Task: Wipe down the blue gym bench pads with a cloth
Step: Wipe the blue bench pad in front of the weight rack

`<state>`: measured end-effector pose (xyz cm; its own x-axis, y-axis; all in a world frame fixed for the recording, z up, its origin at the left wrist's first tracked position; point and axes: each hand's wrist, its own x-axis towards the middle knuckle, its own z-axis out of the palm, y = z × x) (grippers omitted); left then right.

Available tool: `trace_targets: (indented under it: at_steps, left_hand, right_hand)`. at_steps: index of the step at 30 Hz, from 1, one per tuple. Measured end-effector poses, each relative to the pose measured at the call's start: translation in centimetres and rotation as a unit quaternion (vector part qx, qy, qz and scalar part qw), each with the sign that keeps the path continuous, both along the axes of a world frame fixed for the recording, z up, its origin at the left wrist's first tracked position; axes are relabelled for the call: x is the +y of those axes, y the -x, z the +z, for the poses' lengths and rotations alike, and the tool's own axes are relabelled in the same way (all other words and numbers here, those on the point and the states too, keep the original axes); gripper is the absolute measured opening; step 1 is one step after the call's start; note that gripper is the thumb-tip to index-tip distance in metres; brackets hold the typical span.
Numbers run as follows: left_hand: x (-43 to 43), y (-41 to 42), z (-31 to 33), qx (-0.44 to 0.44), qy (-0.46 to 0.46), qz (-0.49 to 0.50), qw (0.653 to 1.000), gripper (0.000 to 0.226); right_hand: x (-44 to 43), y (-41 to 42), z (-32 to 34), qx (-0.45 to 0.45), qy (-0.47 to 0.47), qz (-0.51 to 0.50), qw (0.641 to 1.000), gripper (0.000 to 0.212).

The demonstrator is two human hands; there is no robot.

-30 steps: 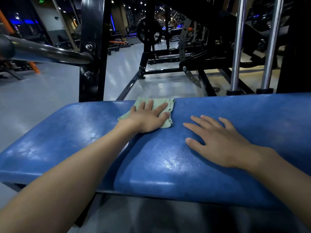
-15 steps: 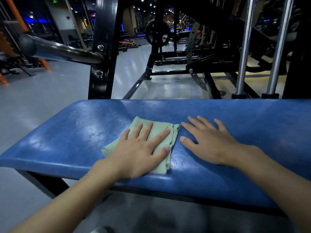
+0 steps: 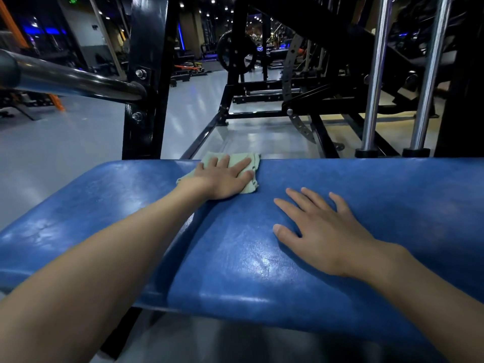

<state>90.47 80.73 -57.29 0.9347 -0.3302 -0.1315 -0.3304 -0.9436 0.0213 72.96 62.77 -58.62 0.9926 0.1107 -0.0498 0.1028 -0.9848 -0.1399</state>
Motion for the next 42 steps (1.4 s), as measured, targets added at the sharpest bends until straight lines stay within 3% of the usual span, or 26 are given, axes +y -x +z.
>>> trace_targets:
  at_steps: [6, 12, 16, 21, 29, 34, 39, 42]
  left_hand:
    - [3.6, 10.1, -0.3, -0.022, -0.005, -0.038, 0.999, 0.057]
    - [7.0, 19.3, -0.5, -0.046, -0.024, -0.049, 0.997, 0.074]
    - [6.5, 17.3, -0.3, -0.038, -0.016, -0.043, 0.998, 0.075]
    - [4.7, 8.5, -0.4, -0.031, -0.008, -0.022, 0.999, 0.056]
    - [1.7, -2.0, 0.1, -0.011, -0.006, 0.015, 1.0, 0.06]
    - [2.7, 1.6, -0.2, -0.007, -0.01, 0.003, 1.0, 0.06]
    - [5.7, 10.3, -0.5, -0.034, -0.006, -0.029, 0.999, 0.058]
    - [7.8, 16.0, -0.5, -0.035, -0.013, -0.037, 0.999, 0.068]
  right_hand:
    - [0.1, 0.0, 0.4, 0.014, -0.008, -0.005, 1.0, 0.066]
    - [0.9, -0.6, 1.6, -0.024, -0.039, -0.001, 0.999, 0.06]
    - [1.4, -1.1, 0.8, 0.012, -0.027, 0.013, 0.999, 0.061]
    - [1.4, -1.5, 0.3, 0.005, -0.008, 0.01, 1.0, 0.062]
    - [1.2, -1.7, 0.1, -0.001, -0.009, 0.012, 1.0, 0.064]
    - [1.2, -1.6, 0.3, 0.002, -0.016, 0.007, 1.0, 0.065]
    - [1.3, -1.5, 0.6, 0.009, -0.025, 0.005, 1.0, 0.063]
    - [1.5, -1.5, 1.2, 0.003, -0.021, -0.004, 1.0, 0.061]
